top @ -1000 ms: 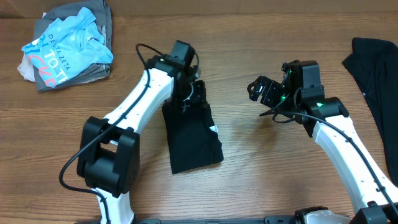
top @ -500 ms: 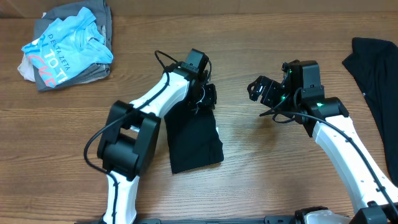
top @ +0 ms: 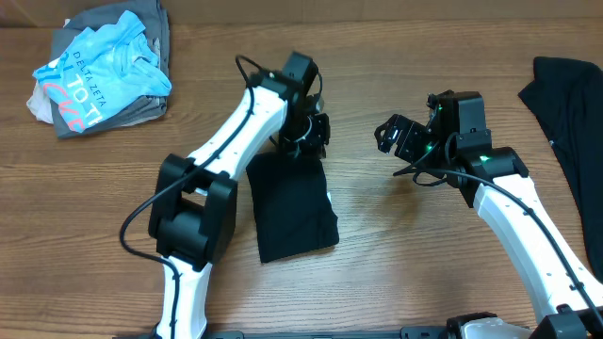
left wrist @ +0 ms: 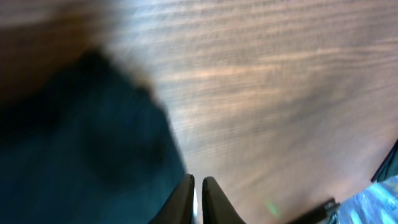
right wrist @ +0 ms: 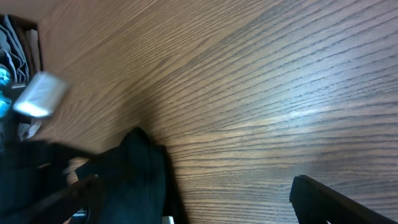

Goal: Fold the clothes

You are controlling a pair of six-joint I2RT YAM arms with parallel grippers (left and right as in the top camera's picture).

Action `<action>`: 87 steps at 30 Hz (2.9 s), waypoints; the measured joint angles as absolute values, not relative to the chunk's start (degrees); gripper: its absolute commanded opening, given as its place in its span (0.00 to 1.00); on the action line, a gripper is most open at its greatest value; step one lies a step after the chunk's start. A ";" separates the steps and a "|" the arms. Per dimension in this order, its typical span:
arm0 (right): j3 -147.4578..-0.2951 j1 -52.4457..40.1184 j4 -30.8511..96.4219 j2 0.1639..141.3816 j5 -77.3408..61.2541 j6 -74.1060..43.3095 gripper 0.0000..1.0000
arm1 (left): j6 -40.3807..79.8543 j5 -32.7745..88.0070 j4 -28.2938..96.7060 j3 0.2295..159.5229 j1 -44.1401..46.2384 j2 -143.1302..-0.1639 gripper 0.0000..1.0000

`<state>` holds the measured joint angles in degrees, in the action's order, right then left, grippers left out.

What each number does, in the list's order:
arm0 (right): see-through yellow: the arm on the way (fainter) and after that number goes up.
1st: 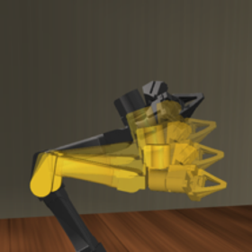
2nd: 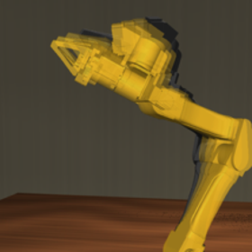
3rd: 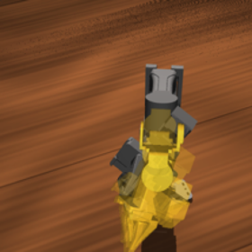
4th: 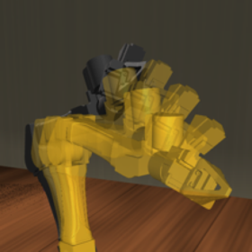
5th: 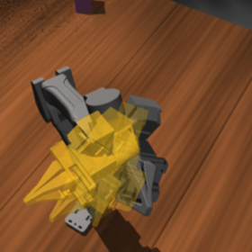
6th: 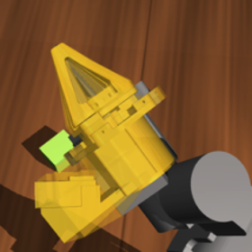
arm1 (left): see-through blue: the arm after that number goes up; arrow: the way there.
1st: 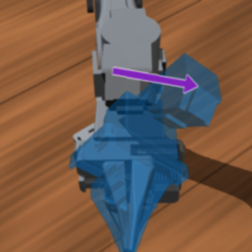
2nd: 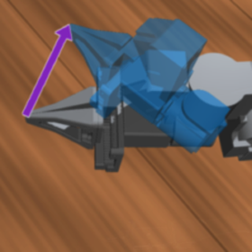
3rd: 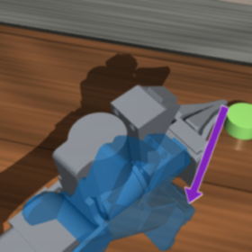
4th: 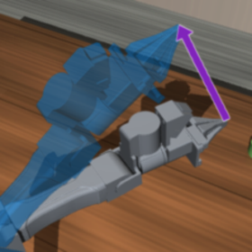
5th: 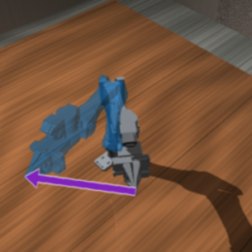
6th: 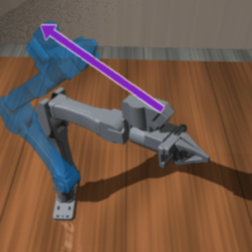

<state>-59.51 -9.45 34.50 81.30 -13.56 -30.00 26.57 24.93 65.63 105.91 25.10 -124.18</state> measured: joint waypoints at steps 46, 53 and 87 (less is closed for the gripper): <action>-59.51 -9.45 34.52 81.30 -14.61 -30.00 1.00 | 21.74 32.49 66.98 85.49 37.89 -122.21 0.12; -59.51 -9.45 34.52 81.30 -14.61 -29.98 1.00 | 23.07 32.49 60.05 80.34 38.54 -122.08 0.09; -59.51 -9.45 34.50 81.30 -14.59 -29.93 1.00 | 15.73 23.62 76.62 90.17 7.88 -110.67 0.61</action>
<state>-59.51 -9.45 34.50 81.30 -14.59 -29.93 15.73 23.62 76.62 90.17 7.88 -110.67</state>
